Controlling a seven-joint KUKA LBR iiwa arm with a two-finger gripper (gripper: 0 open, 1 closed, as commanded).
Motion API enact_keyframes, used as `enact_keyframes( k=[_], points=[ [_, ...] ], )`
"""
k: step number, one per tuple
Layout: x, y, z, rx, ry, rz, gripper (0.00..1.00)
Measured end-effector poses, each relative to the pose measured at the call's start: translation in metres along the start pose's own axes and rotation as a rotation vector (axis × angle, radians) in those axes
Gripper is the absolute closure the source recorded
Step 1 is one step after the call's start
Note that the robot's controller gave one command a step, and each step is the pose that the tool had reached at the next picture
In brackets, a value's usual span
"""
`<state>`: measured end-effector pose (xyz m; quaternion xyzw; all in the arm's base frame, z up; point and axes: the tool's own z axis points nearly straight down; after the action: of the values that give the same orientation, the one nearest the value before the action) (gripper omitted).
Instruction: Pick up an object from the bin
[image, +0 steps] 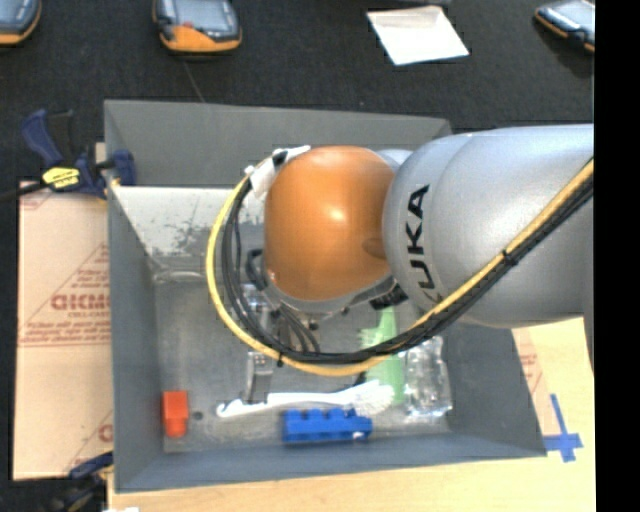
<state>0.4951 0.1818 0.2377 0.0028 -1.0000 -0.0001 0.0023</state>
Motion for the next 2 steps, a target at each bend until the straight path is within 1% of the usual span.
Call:
enact_keyframes(
  k=[1, 2],
  points=[
    [-0.002, -0.001, -0.004, -0.001, -0.007, 0.005, 0.00],
    [-0.005, -0.021, 0.068, -0.003, -0.012, 0.002, 0.00]
  ],
)
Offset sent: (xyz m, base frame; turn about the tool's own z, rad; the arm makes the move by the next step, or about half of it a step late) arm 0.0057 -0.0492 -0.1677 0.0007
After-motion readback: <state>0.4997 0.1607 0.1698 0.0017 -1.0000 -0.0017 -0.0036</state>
